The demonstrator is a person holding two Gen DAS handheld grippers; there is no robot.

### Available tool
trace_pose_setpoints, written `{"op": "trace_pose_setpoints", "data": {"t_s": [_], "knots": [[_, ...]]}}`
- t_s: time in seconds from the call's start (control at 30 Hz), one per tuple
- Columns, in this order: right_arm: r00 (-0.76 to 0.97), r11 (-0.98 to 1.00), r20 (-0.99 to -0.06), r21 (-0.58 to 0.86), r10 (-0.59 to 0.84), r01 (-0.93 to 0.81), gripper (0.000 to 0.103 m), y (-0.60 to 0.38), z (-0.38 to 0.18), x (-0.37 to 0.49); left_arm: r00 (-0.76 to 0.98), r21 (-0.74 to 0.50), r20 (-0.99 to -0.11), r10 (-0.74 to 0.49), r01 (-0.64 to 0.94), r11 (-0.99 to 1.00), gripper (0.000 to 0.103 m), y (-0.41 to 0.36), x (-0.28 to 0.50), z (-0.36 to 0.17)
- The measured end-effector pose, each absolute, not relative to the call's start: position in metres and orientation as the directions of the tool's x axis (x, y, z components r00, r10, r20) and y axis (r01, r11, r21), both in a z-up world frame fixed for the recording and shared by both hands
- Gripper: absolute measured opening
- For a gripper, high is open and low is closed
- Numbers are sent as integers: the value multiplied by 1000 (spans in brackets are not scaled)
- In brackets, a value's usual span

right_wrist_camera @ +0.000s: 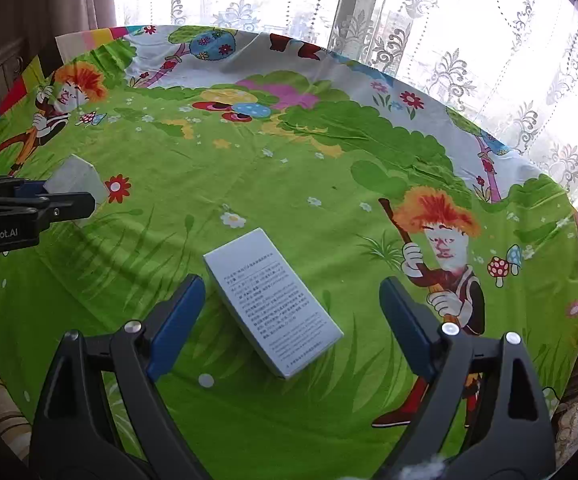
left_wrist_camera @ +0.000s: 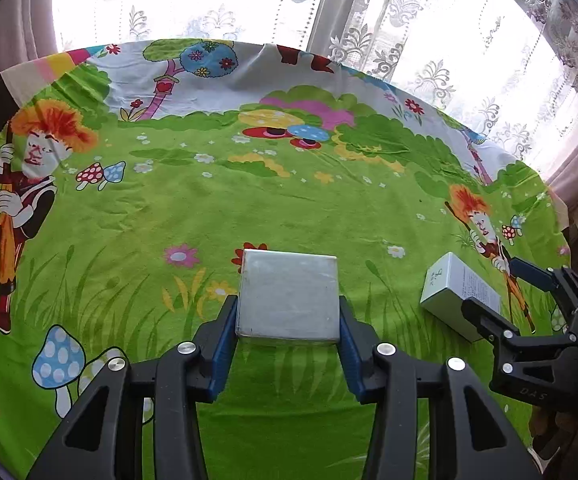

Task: Organize rigid objects
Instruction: 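Grasp small white cube with left tool while right tool grasps printed white box, then carry white cube and printed white box into the purple box and open both tools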

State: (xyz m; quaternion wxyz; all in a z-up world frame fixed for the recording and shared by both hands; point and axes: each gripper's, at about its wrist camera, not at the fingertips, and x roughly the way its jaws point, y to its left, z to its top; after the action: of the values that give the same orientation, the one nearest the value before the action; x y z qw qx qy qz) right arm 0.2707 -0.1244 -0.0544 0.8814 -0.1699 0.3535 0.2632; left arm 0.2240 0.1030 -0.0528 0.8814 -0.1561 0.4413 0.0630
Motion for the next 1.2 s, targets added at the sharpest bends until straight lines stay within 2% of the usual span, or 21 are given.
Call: {"op": "trace_pose_setpoints", "data": {"t_s": [0.13,0.3,0.5,0.57,0.63,0.93,1.2], "knots": [[560,784,-747,-86,358,-615,90,-117,-66,280,634,-237,-773,-19,-260,936,47,100,202,-37],[523,754,-765,-75,376,-652,90,-105,-77,280,616,-213,-787,20,-302,929,47,96,178,-36],[506,756,-767,-43,393,-653,63,-105,-78,281,615,-229,-788,23,-328,917,47,97,150,-36],[493,756,-767,-17,410,-655,50,-106,-76,279,614,-227,-789,35,-343,912,47,99,141,-35],[486,755,-764,2,424,-656,45,-107,-73,276,617,-231,-786,41,-354,906,47,101,133,-33],[468,729,-744,39,478,-683,45,-105,-54,233,619,-227,-780,91,-416,881,47,110,89,-23],[436,668,-702,76,563,-741,45,-85,-13,161,620,-237,-771,142,-487,841,47,129,34,-8]]}}
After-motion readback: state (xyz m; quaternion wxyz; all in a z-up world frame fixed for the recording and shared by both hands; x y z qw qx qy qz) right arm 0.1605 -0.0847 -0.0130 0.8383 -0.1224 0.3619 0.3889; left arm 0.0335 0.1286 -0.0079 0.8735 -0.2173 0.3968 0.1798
